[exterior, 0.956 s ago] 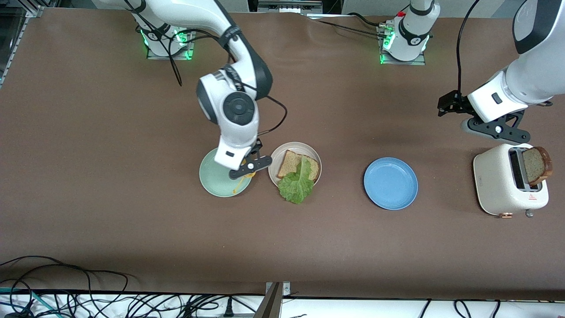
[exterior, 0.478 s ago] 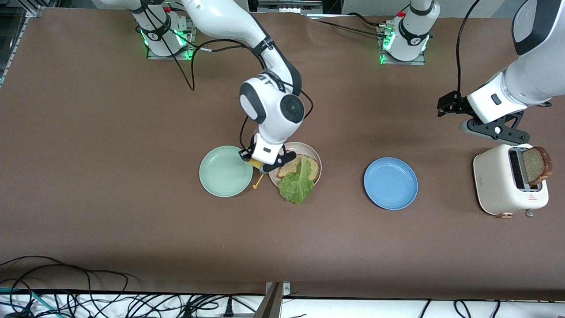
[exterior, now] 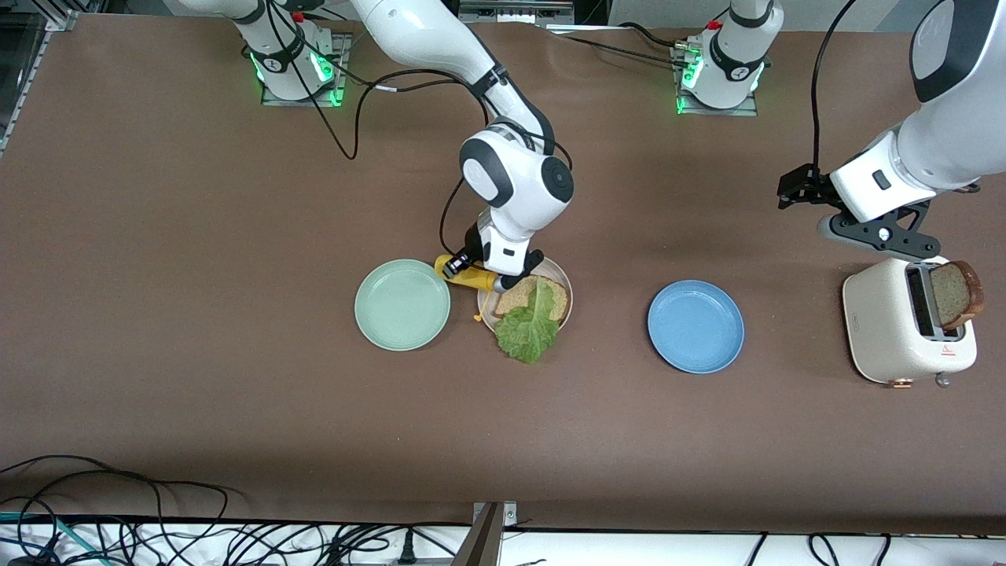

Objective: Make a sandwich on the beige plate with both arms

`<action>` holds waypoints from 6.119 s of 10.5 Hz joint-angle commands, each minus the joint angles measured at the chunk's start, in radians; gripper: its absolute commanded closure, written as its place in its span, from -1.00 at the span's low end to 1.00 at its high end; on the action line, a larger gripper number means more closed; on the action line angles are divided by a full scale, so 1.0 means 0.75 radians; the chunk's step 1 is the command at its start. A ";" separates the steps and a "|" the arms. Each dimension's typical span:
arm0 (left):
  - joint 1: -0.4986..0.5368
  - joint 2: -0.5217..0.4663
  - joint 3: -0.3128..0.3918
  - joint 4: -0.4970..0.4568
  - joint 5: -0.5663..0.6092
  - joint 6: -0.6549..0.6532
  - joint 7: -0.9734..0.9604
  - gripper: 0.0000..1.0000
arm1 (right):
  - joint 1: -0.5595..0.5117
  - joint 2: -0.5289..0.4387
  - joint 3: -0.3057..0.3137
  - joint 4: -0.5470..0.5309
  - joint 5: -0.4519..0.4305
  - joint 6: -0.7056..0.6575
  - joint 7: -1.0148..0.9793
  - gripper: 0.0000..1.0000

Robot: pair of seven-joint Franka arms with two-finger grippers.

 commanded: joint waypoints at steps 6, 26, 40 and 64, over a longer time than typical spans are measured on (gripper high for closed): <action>-0.003 -0.007 -0.003 0.005 -0.031 -0.003 -0.011 -1.00 | 0.006 0.105 -0.054 0.147 -0.039 -0.140 -0.422 1.00; 0.626 0.441 0.011 0.121 0.231 0.467 0.396 -1.00 | -1.028 -0.857 0.276 -0.804 0.880 0.493 -1.446 1.00; 0.602 0.335 -0.017 0.211 0.233 0.222 0.325 1.00 | -1.227 -0.538 0.400 -0.905 1.327 0.723 -2.099 1.00; -0.173 1.097 -0.160 0.246 -1.497 0.426 0.854 1.00 | -1.284 -0.638 0.373 -0.988 1.351 0.578 -2.036 -1.00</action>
